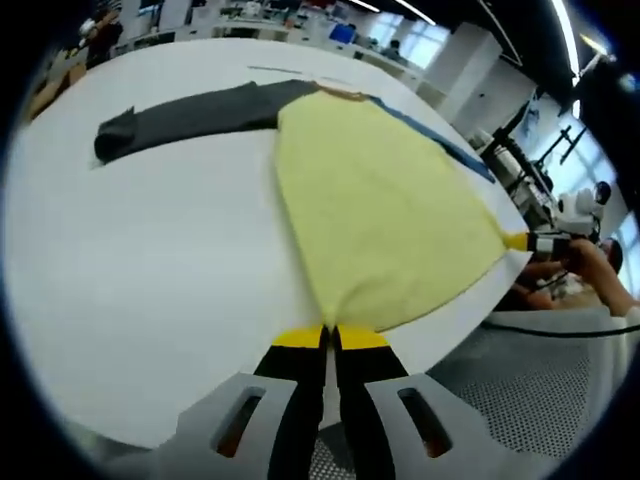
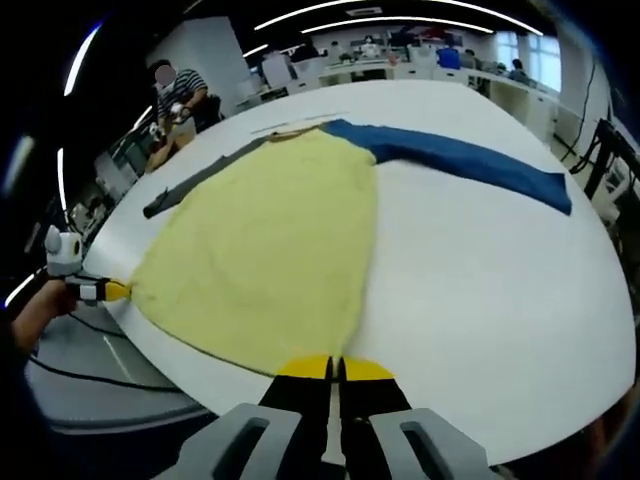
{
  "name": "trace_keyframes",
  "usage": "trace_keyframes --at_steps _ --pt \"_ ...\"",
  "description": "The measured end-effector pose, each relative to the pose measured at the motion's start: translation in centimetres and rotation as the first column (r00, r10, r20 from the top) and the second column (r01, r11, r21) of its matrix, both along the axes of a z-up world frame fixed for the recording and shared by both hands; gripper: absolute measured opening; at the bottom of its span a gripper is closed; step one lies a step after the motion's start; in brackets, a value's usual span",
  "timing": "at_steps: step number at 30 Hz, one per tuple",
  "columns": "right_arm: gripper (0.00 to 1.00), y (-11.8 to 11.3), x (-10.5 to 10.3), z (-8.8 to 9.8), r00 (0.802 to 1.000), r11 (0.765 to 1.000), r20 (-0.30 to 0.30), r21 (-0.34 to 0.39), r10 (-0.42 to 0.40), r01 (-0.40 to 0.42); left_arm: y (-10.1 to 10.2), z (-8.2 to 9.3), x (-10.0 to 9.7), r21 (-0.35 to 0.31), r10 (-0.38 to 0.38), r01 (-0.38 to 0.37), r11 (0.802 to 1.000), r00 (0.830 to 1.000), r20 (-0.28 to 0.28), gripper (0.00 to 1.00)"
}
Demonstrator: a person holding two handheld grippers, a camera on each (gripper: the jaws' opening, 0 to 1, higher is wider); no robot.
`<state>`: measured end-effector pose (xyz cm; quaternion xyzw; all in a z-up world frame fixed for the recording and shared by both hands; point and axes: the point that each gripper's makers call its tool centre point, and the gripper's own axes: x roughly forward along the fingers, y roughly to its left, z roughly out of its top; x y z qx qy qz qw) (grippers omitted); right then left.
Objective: Fold the garment on the visible template until the final outline fits inside the template.
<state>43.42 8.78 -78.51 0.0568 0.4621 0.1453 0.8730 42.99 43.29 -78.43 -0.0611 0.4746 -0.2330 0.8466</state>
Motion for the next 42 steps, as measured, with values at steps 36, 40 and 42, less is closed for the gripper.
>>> trace_keyframes --at_steps 36,40,42 --pt "0.78 -1.0 3.2 4.0 0.974 0.992 0.226 0.122 -0.019 -0.009 -1.6 4.5 2.3 -0.081 -0.048 0.078 0.994 0.947 0.316 0.66" --pt "0.9 -1.9 4.0 4.8 0.964 0.995 0.265 0.098 -0.001 -0.026 -1.6 4.9 2.7 -0.082 -0.047 0.079 0.994 0.94 0.339 0.73" --pt "0.95 -2.7 4.6 5.2 0.961 0.995 0.277 0.095 -0.011 -0.016 -1.6 5.1 3.0 -0.087 -0.041 0.076 0.993 0.936 0.35 0.77"
